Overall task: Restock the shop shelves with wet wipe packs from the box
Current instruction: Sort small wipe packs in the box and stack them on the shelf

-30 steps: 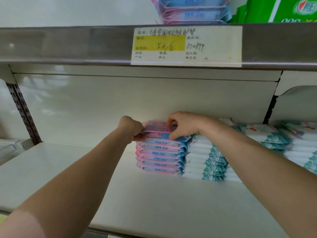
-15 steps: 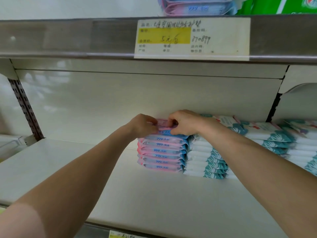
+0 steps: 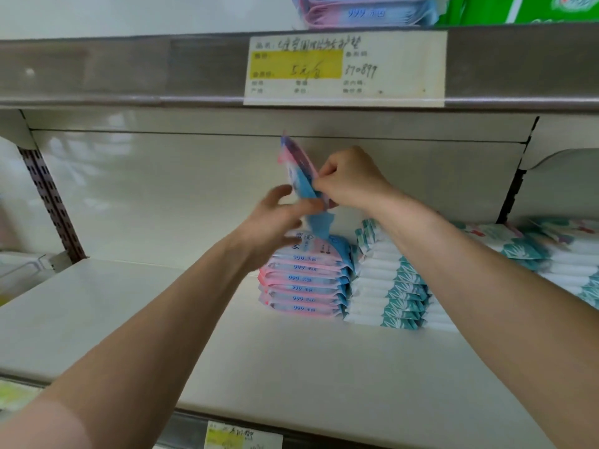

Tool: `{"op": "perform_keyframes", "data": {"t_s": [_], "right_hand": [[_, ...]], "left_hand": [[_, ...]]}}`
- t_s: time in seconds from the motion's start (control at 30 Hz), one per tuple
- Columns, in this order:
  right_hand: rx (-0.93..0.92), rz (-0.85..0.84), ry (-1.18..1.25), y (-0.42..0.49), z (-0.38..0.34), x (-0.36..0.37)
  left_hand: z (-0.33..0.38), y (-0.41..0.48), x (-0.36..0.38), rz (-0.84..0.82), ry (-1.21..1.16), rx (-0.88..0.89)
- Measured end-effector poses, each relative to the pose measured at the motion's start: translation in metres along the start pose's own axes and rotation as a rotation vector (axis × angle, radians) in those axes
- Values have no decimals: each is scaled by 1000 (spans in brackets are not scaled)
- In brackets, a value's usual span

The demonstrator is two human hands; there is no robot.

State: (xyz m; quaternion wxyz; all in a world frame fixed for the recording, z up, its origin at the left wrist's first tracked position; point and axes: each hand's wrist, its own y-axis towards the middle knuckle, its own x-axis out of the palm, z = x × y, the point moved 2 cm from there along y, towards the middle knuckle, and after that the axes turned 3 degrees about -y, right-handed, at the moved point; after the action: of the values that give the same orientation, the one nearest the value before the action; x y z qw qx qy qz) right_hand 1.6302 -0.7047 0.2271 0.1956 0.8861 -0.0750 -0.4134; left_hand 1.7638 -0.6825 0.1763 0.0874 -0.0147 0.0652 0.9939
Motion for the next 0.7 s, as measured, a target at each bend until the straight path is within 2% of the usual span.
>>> {"op": "perform_keyframes", "data": {"t_s": [0.03,0.07,0.13,0.2,0.23,0.3,0.37,0.43,0.57,0.7], "right_hand": [[48,-35,152,-1,-5,4],[77,-72,241,-2,-8,7],[106,-141,400,-4,-12,11],[36,-172,496,-5,-12,10],[-68,-154,400,-3,-9,5],[-285,-213,-16,0,1,-2],[-392,-368,-413,-2,14,5],[-448,-405,-630,-5,26,20],[-386,-390,-626,-1,41,38],[-254,-478,-559,5,53,42]], "left_hand": [[-3,-3,8,-114,-1,-16],[-5,-5,14,-136,8,12],[-8,-3,16,0,-9,83],[-9,1,6,141,-109,13],[-10,4,-2,161,-138,-51],[-10,10,-15,120,-84,-181],[-9,15,-23,87,-22,-281],[-9,21,-25,75,-16,-354],[-16,34,-22,42,2,-453],[-19,41,-22,187,364,-371]]}}
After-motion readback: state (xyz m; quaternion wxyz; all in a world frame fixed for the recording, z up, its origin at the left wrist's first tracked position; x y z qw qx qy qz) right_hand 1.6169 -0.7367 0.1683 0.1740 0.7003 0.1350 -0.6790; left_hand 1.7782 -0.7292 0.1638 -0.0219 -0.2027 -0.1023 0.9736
